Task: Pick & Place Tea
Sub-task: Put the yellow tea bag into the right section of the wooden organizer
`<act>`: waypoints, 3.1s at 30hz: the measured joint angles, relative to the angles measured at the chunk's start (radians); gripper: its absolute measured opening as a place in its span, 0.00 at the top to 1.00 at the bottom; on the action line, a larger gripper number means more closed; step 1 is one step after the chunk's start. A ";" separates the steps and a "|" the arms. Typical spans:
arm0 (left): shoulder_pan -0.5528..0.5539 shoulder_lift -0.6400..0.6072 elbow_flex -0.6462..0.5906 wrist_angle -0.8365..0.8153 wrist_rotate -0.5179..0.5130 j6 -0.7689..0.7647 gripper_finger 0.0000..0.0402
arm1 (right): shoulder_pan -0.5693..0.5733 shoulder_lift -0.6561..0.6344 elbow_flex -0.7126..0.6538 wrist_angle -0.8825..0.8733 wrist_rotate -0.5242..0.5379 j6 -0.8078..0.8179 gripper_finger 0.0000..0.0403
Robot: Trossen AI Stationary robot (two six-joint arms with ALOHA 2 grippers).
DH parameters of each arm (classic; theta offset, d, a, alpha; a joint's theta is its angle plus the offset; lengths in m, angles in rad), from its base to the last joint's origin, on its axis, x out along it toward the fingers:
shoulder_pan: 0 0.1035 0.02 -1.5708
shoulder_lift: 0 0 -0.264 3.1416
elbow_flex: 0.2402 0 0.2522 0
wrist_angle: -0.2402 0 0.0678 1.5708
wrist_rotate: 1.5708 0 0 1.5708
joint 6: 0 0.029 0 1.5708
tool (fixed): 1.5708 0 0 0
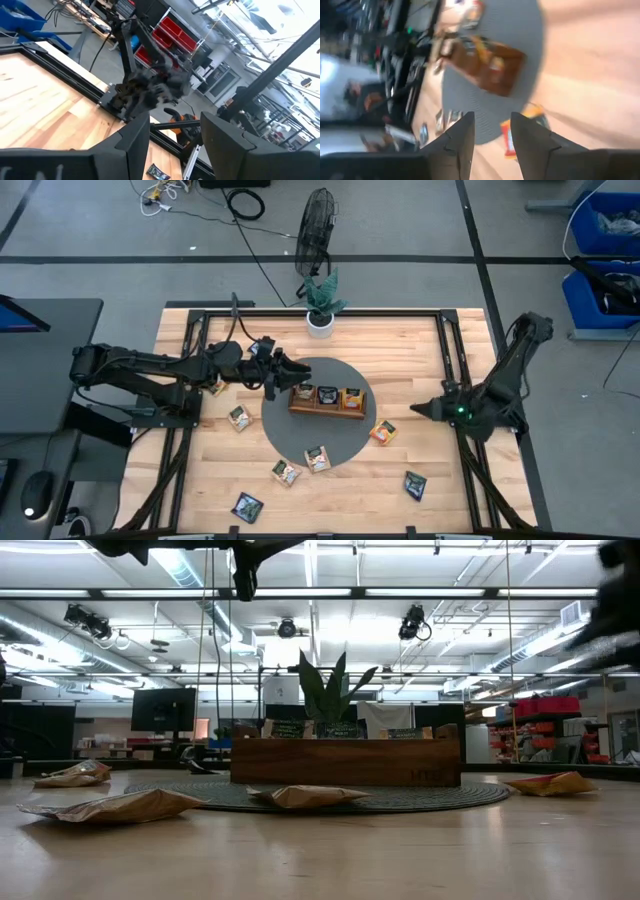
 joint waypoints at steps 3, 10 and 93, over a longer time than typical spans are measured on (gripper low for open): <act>0.000 0.000 0.000 0.001 0.000 -0.002 0.55 | 0.000 0.014 -0.112 0.127 -0.049 0.121 0.67; 0.000 0.000 0.000 0.006 0.000 0.002 0.55 | -0.020 0.114 -0.165 0.312 -0.099 0.148 0.67; 0.017 0.000 0.000 0.005 0.023 0.006 0.55 | -0.335 0.772 0.537 0.129 -0.072 -0.586 1.00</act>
